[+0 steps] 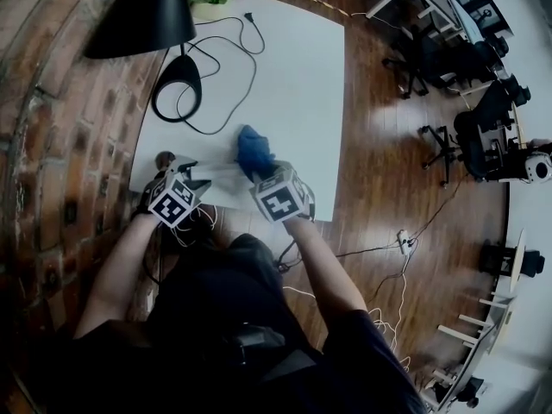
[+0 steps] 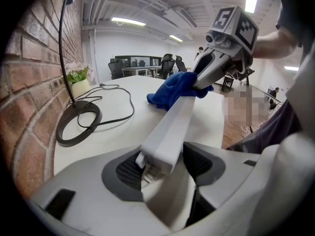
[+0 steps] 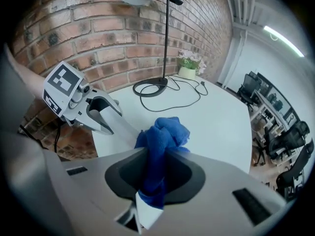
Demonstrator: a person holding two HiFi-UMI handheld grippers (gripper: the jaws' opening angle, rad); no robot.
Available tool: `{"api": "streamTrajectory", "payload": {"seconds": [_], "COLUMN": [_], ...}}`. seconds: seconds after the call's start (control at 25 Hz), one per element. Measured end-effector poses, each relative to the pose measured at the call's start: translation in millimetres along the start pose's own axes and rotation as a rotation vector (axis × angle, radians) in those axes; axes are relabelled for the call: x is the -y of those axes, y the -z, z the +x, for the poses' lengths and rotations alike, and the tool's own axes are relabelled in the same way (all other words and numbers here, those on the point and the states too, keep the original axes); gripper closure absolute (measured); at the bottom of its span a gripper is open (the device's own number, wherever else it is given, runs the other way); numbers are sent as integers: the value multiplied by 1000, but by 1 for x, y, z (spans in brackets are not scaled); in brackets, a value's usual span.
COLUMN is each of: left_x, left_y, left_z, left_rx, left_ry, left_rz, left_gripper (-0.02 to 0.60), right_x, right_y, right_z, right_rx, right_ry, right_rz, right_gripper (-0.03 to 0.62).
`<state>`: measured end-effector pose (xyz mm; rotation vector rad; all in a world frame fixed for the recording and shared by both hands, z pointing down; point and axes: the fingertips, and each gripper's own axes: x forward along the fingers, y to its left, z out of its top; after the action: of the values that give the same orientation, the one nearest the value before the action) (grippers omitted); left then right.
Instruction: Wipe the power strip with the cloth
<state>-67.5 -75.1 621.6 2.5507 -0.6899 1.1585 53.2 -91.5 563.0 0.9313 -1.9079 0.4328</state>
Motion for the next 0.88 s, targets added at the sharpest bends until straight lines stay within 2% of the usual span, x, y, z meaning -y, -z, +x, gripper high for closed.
{"api": "streamTrajectory", "payload": {"seconds": [0.16,0.48,0.88], "left_x": [1,2,2], "left_y": [-2,-2,-3], "left_z": [-1,-2,-3], "left_rx": [2,4,5], "left_ry": [5,9,14], "left_rz": [6,15,15], "left_gripper": [330,336,337], "right_x": [-5,-41,-88], "right_y": [-1,-27,-61], "right_z": [4,16,29], "right_rx": [-44,-33,36], "right_ry": [8,-2,-90], "right_rz": [-92,-249,-332], "right_gripper": [531,534,534]}}
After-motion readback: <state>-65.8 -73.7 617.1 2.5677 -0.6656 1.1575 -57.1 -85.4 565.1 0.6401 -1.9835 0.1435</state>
